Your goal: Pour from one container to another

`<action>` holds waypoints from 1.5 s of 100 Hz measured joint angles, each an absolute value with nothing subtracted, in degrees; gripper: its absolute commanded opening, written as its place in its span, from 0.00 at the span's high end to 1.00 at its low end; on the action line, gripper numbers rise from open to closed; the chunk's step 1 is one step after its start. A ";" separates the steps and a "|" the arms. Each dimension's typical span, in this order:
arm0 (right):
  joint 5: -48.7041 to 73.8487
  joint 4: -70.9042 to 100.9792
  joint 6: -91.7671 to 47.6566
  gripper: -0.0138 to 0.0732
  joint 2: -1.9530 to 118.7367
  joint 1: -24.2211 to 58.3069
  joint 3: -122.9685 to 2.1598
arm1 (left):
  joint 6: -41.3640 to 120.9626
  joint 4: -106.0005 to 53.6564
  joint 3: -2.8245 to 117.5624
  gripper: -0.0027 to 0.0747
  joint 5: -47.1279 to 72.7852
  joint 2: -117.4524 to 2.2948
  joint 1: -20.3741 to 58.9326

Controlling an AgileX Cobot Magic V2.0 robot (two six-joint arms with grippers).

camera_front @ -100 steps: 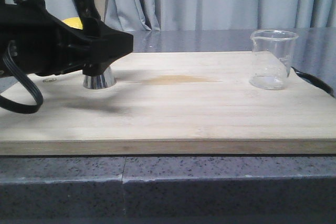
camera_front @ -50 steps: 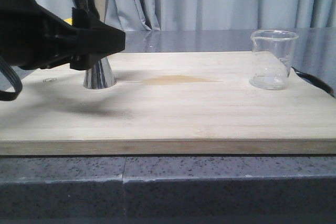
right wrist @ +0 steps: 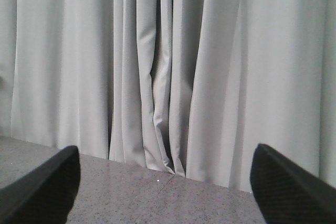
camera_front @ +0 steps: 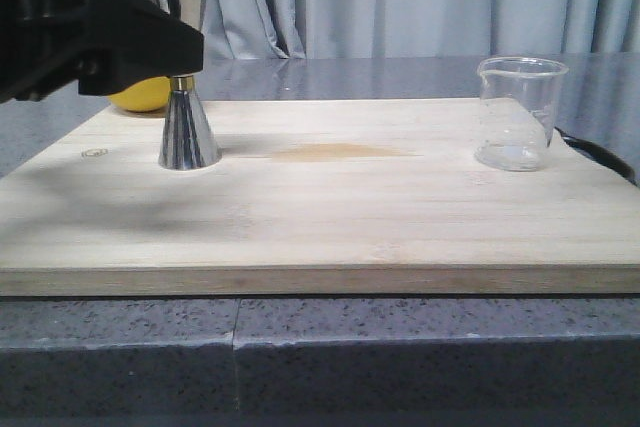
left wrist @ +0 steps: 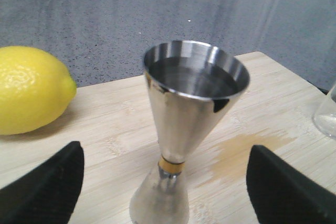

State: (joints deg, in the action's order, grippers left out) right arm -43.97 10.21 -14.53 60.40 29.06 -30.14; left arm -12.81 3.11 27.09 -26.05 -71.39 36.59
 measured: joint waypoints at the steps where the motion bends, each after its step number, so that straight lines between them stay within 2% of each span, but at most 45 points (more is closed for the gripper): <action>1: -43.97 10.21 -14.53 0.15 60.40 29.06 -30.14 | -12.93 3.11 27.09 0.21 -25.63 -71.22 36.59; 53: -43.82 10.21 -14.53 0.15 59.92 29.06 -30.59 | -13.73 3.11 26.88 0.22 -12.77 -52.71 36.59; 79: -32.93 15.23 -25.68 0.15 55.35 26.89 -35.62 | -13.60 3.11 26.99 0.23 -12.54 -43.55 35.63; 115: -18.28 22.90 -43.10 0.15 41.72 18.53 -40.22 | -4.79 3.11 31.17 0.23 -12.42 -35.39 26.13; 150: -3.75 23.24 -45.78 0.15 21.56 10.42 -40.47 | -4.47 5.54 32.77 0.23 -4.02 -24.91 18.80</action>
